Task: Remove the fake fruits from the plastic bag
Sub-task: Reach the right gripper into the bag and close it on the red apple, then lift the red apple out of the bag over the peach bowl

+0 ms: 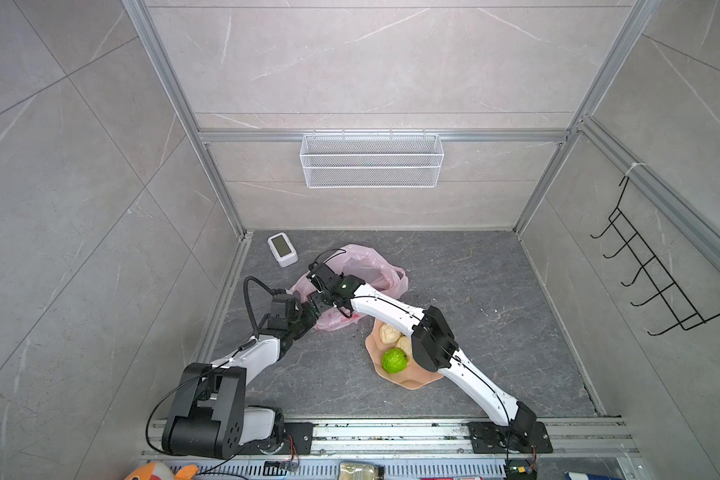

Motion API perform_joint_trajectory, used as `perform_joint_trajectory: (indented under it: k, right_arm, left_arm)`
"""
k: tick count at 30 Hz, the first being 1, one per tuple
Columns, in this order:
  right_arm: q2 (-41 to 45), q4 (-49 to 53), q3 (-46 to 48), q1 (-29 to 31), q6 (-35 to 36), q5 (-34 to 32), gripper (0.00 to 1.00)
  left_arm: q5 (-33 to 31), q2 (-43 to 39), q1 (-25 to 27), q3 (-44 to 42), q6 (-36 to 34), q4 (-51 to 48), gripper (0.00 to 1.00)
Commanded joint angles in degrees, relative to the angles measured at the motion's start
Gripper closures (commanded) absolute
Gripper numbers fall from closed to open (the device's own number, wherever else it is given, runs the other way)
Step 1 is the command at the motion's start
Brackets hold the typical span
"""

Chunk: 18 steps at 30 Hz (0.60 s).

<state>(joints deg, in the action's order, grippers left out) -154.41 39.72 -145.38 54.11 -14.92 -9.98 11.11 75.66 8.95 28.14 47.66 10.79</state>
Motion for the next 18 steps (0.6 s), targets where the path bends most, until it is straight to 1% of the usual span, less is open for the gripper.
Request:
perform_joint_trajectory:
  k: [1, 8, 10, 13, 18]
  right_arm:
    - [1.46, 2.46, 0.92, 0.21, 0.43, -1.56, 0.31]
    - [9.01, 1.37, 6.46, 0.20, 0.42, -0.01, 0.32]
    - [11.20, 0.57, 8.40, 0.12, 0.11, 0.62, 0.32]
    - [12.60, 1.59, 8.63, 0.08, -0.81, 1.23, 0.32]
    - [14.13, 2.99, 9.33, 0.04, -1.52, 0.99, 0.32]
  left_arm:
    - [-0.02, -1.15, -0.34, 0.39, -2.20, 0.41, 1.00]
    - [-0.31, -0.73, -0.43, 2.12, -3.77, -0.77, 1.00]
    - [-0.94, -0.36, -0.43, 2.82, -5.53, -1.78, 1.00]
    - [-2.53, 0.34, -0.51, 3.76, -8.41, -3.49, 1.00]
    - [-1.10, 1.48, -0.51, 3.49, -8.99, -1.67, 1.00]
